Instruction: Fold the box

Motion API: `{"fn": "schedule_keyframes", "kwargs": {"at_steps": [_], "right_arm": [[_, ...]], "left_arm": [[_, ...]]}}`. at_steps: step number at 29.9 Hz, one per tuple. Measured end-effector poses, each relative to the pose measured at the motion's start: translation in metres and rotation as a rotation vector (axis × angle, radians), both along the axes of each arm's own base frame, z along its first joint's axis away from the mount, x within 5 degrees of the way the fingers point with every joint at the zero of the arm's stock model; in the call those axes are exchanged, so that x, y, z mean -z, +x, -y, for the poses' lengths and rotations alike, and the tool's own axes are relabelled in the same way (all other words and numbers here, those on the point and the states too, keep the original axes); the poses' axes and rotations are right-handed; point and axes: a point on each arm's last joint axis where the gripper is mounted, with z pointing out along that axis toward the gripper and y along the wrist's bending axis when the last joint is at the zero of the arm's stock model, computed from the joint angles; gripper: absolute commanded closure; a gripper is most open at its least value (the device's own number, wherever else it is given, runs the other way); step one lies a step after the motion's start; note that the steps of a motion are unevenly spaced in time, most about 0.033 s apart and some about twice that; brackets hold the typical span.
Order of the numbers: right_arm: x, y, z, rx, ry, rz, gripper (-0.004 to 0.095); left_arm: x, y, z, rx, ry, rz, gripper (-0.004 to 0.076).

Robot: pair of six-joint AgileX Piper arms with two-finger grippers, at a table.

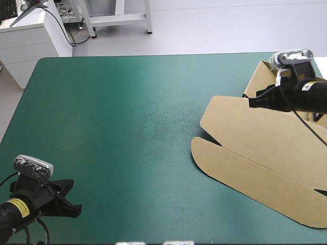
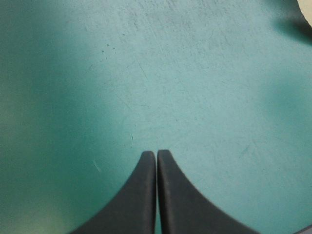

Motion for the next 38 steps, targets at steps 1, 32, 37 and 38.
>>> {"fn": "schedule_keyframes", "kwargs": {"at_steps": [1,32,37,38], "right_arm": [[0.001,-0.007,-0.006,-0.021,-0.005,0.021,0.0907],[0.157,-0.152,-0.007,0.022,0.000,0.192,0.0908],[0.161,-0.169,-0.004,0.033,-0.001,0.279,0.0908],[0.162,-0.172,-0.004,0.035,0.002,0.293,0.0908]], "left_arm": [[0.000,0.000,0.000,0.003,0.002,0.008,0.0732],[0.057,-0.038,-0.017,0.038,-0.105,0.343,0.0732],[0.056,-0.038,-0.017,0.038,-0.107,0.347,0.0732],[0.056,-0.038,-0.017,0.038,-0.107,0.348,0.0732]]}}
